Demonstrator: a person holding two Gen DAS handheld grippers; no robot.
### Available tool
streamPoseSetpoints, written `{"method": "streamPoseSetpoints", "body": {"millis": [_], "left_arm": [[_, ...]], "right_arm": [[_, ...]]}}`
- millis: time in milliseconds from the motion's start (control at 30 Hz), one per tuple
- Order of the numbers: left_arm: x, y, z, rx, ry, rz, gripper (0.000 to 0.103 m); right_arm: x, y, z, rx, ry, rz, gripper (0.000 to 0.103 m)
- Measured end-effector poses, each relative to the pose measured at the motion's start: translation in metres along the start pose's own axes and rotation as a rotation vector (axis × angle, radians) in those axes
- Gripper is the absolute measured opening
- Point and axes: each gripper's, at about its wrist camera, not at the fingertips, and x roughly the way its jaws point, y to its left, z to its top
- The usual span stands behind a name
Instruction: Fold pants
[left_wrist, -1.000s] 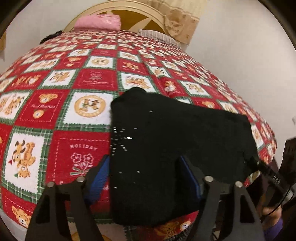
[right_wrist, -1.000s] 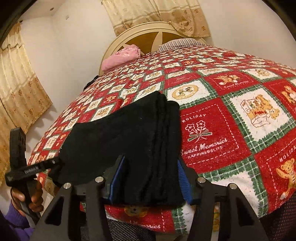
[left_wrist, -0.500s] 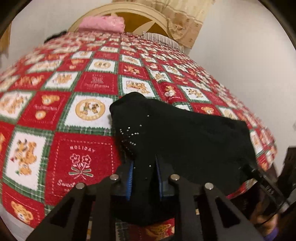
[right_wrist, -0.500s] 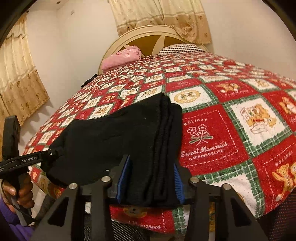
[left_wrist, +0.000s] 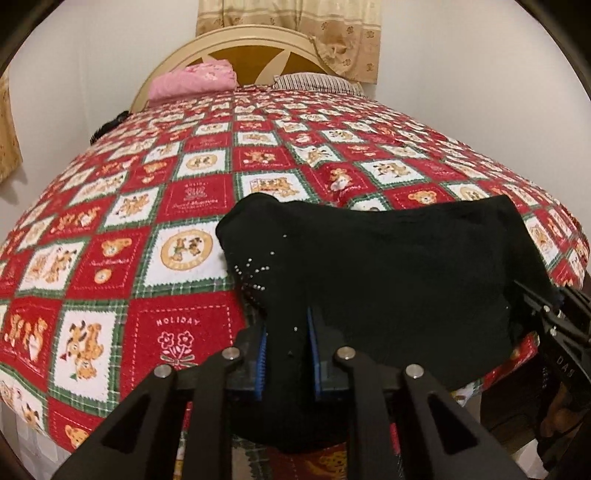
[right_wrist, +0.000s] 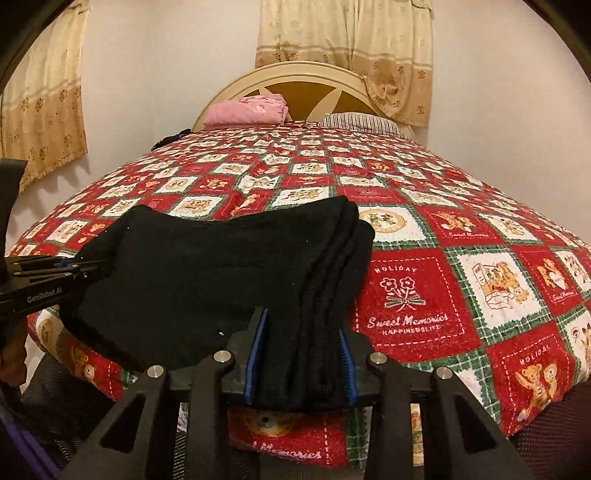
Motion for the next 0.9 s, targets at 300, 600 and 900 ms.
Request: {"method": "streamPoseSetpoints", "body": {"millis": [300,600,900], "left_arm": [[-0.013,0.004,0.008,-0.012,-0.03,-0.015,0.018],[-0.023,0.013,0.019,-0.032,-0.064,-0.022,0.018],[-0.026,0.044,0.029,-0.086,-0.089,0.014,0.018]], "right_arm": [[-0.012,0.005,0.012,-0.003,-0.023,0.01,0.033],[-0.027,0.023,0.032,-0.027,-0.072,0.034,0.032],[-0.019,0.059,0.058,-0.067,-0.106,0.082,0.031]]}}
